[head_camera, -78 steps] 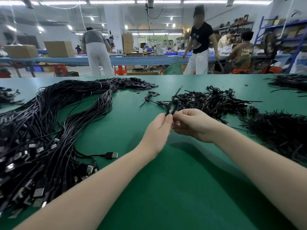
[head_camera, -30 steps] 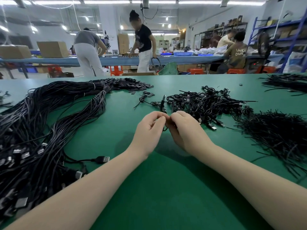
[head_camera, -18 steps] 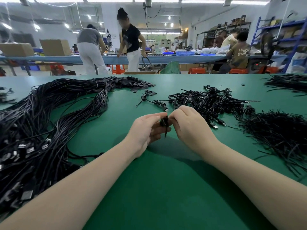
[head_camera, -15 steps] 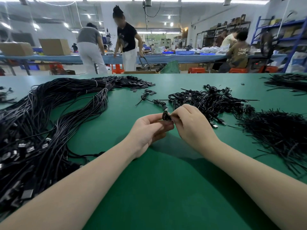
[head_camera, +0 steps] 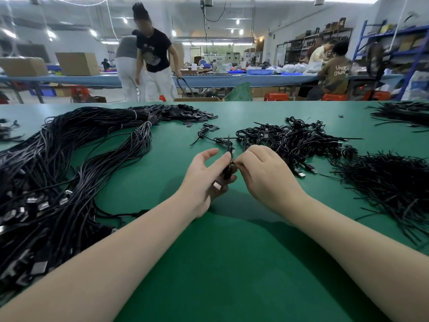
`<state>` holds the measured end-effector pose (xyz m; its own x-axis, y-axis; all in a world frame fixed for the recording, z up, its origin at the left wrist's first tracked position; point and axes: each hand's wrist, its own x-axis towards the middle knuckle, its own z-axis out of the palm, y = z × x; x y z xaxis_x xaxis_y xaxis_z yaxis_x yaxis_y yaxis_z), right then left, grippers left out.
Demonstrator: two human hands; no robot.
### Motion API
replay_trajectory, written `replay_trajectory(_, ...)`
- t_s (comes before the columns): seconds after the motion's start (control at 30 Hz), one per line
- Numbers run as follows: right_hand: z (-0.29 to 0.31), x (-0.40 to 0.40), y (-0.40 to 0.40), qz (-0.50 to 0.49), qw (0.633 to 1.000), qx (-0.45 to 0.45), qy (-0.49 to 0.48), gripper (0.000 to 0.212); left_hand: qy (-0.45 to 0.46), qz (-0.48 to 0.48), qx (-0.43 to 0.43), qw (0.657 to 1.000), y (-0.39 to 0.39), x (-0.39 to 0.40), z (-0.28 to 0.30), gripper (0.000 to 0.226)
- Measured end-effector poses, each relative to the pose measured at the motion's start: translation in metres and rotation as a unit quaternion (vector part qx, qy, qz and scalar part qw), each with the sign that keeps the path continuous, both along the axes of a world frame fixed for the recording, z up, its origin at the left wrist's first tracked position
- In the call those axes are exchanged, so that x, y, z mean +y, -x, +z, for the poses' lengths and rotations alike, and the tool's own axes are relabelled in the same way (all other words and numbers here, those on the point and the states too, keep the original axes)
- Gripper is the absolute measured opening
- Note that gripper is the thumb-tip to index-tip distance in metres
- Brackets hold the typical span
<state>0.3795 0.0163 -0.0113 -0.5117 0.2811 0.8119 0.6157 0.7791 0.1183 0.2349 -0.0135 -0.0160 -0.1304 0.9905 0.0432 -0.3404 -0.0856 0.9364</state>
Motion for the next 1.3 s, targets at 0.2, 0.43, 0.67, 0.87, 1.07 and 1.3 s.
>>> replay_trajectory(0.2,-0.002,0.003,-0.002,-0.001,1.000,0.001,0.006,0.005,0.005,-0.072,0.003,0.997,0.005,-0.003,0.004,0.025)
replay_trajectory(0.43,-0.003,0.004,-0.006,0.013,0.994,0.026,0.101,0.010,-0.056,-0.071,0.111,0.990,0.009,-0.002,-0.004,0.037)
replay_trajectory(0.67,-0.004,0.008,-0.005,0.011,0.992,0.039,0.119,0.007,-0.182,0.035,0.267,0.946,0.007,-0.001,-0.006,0.029)
replay_trajectory(0.87,-0.003,0.002,0.003,0.029,0.996,0.044,0.066,0.007,-0.187,0.120,0.315,0.923,0.009,0.004,-0.003,0.003)
replay_trajectory(1.07,-0.002,0.003,-0.002,0.015,0.994,-0.052,-0.094,0.008,0.102,0.017,0.058,0.993,-0.006,-0.003,0.015,0.018)
replay_trajectory(1.3,0.021,0.033,-0.023,-0.057,0.992,0.111,0.023,0.013,0.141,-0.051,0.533,0.833,0.057,-0.010,0.081,0.044)
